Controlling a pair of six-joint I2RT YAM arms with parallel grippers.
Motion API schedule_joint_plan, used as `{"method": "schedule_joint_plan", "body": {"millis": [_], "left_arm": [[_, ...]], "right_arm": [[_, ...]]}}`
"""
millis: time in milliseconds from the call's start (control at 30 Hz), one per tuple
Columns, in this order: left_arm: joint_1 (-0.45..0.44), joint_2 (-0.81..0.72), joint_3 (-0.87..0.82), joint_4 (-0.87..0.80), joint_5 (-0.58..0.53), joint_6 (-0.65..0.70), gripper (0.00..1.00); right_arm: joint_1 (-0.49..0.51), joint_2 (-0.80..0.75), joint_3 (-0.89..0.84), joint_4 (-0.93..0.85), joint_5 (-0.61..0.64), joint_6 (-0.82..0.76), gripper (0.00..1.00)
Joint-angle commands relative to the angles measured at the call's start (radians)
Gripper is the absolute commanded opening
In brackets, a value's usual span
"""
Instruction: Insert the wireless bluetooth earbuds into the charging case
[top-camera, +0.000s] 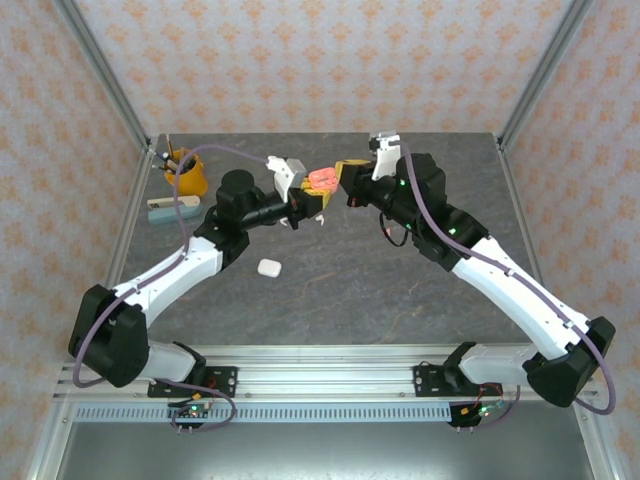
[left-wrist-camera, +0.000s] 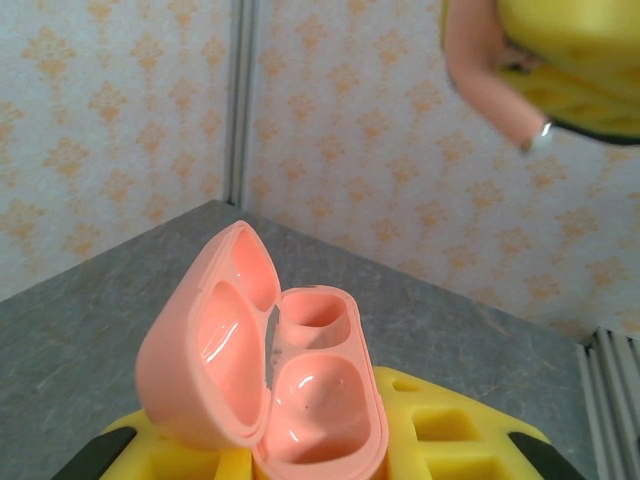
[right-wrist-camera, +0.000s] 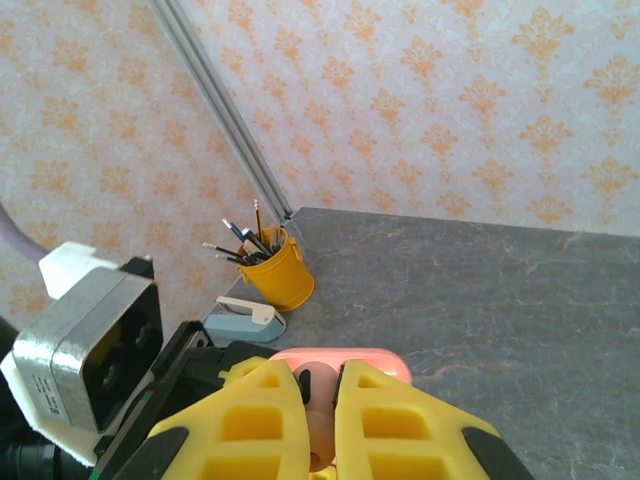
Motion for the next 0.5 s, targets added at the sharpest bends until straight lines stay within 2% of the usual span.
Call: {"method": "schedule_joint_plan", "body": {"millis": [0,200,467], "left_arm": [[-0.009,0.005,0.069,0.023,0.089,-0.02,0.0],[-0.014,0.015,0.109,0.006,0.126,-0.015,0.0],[-0.022,0.016,0.125,-0.012,0.14,-0.003,0.0]], "right_arm": [[0.027,0.005,0.033,0.057,0.04,-0.071,0.1],[0.074,0.036,0.043,0.071,0.102,-0.123,0.09],[0.082,0.053,0.043,0.077,0.144,-0.133,0.07]]}}
